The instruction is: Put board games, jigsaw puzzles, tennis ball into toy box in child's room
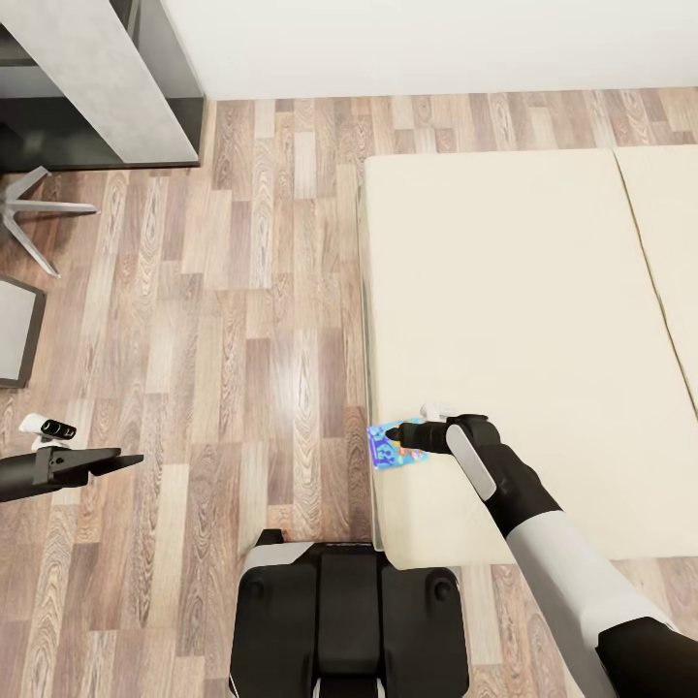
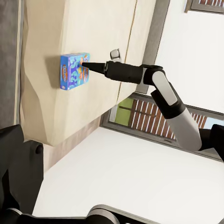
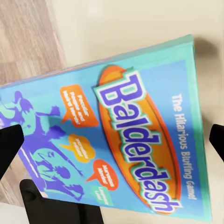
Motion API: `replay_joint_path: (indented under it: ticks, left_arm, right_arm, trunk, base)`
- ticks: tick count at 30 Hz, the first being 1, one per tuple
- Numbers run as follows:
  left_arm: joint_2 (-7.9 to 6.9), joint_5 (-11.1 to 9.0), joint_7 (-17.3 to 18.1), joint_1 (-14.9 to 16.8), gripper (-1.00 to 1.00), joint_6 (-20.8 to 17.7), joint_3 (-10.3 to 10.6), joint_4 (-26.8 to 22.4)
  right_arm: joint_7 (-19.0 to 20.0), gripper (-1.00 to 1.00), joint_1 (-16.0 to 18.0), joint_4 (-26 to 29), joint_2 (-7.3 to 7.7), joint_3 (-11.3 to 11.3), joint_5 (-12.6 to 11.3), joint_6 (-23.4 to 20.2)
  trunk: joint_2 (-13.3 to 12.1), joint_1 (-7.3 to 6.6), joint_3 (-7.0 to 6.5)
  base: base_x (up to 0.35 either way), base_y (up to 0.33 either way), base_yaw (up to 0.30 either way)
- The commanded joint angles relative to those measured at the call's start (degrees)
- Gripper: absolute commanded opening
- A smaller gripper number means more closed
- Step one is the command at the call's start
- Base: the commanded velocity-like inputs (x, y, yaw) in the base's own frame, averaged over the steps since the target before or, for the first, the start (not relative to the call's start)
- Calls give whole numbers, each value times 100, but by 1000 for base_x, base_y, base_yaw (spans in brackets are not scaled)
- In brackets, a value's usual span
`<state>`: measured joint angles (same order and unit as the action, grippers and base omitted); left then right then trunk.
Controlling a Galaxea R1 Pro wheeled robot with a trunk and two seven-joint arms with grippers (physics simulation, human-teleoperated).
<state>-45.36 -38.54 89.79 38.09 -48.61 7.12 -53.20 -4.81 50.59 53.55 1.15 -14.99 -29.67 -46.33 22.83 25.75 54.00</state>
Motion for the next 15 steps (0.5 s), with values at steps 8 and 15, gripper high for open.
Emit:
replay_joint_path:
  ticks: [8,15]
  left_arm:
    - [-8,-22,21,6,100,-61,26,3]
    - [-8,-22,21,6,100,-61,27,3]
  right_arm:
    - [-53,100,3,7,8,-21,-56,-16]
    - [-49,100,3,6,8,-21,-56,-16]
  trunk:
    - [9,4,6]
    - [9,4,6]
  base:
    - [0,0,0]
    - [0,0,0]
